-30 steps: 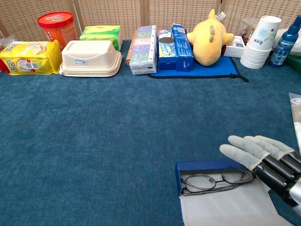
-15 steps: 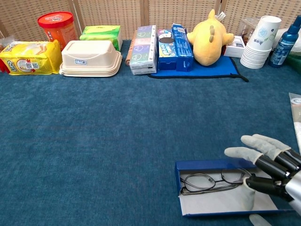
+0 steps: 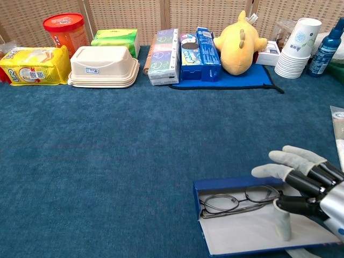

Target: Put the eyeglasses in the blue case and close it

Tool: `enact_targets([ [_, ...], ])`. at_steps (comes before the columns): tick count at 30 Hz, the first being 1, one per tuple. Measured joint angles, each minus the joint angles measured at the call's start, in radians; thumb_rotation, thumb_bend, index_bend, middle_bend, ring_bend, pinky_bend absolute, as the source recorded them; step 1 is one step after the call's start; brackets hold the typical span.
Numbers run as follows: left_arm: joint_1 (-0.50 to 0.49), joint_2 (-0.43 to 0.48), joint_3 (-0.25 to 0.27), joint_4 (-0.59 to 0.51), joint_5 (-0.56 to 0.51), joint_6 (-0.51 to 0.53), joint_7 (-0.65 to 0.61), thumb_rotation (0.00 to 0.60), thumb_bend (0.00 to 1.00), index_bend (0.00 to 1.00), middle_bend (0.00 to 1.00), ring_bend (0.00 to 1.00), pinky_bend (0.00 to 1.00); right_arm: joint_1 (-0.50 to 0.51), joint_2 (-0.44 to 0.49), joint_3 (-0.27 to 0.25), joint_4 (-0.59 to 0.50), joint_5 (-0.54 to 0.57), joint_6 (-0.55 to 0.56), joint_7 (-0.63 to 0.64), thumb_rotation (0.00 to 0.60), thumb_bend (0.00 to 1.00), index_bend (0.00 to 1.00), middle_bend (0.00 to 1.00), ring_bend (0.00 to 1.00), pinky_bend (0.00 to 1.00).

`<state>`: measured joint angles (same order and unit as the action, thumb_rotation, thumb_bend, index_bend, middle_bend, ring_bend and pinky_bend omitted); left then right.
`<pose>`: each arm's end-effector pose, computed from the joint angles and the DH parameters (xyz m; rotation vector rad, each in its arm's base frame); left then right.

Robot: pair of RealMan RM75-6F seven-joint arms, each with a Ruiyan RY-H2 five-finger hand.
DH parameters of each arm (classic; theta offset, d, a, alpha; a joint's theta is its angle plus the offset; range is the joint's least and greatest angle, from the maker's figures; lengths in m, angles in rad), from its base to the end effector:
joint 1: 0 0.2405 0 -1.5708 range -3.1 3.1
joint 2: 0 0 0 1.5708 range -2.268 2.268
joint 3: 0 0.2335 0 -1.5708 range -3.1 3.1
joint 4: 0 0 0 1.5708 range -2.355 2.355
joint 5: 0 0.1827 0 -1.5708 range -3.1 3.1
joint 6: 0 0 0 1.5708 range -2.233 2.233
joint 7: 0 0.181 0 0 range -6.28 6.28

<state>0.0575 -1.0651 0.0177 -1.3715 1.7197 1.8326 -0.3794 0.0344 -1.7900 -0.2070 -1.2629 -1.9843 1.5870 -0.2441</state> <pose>-0.2834 0.1544 0.2307 -1.3880 -0.7935 -1.1727 -0.1606 -0.1280 -0.0250 1.8073 -0.7957 1.2790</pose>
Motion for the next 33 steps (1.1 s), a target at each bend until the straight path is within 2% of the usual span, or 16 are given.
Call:
enact_targets([
  [5, -0.003, -0.004, 0.0, 0.001, -0.003, -0.008, 0.0, 0.6, 0.31, 0.05, 0.06, 0.0, 0.0, 0.025, 0.008, 0.018, -0.037, 0.005, -0.032, -0.017, 0.6, 0.35, 0.63, 0.22, 0.11, 0.1],
  [8, -0.004, -0.007, 0.0, 0.004, -0.007, -0.012, -0.002, 0.6, 0.31, 0.05, 0.06, 0.0, 0.0, 0.045, 0.012, 0.033, -0.061, 0.01, -0.054, -0.029, 0.6, 0.33, 0.58, 0.22, 0.11, 0.1],
  [16, -0.005, -0.014, -0.001, 0.014, -0.015, -0.018, -0.01, 0.6, 0.31, 0.05, 0.06, 0.0, 0.0, 0.076, 0.008, 0.066, -0.097, 0.031, -0.098, -0.059, 0.6, 0.32, 0.36, 0.17, 0.08, 0.1],
  [33, -0.003, -0.028, -0.003, 0.052, -0.04, -0.033, -0.04, 0.6, 0.31, 0.05, 0.06, 0.0, 0.0, 0.158, -0.033, 0.136, -0.109, 0.098, -0.202, -0.089, 0.6, 0.32, 0.33, 0.16, 0.08, 0.1],
])
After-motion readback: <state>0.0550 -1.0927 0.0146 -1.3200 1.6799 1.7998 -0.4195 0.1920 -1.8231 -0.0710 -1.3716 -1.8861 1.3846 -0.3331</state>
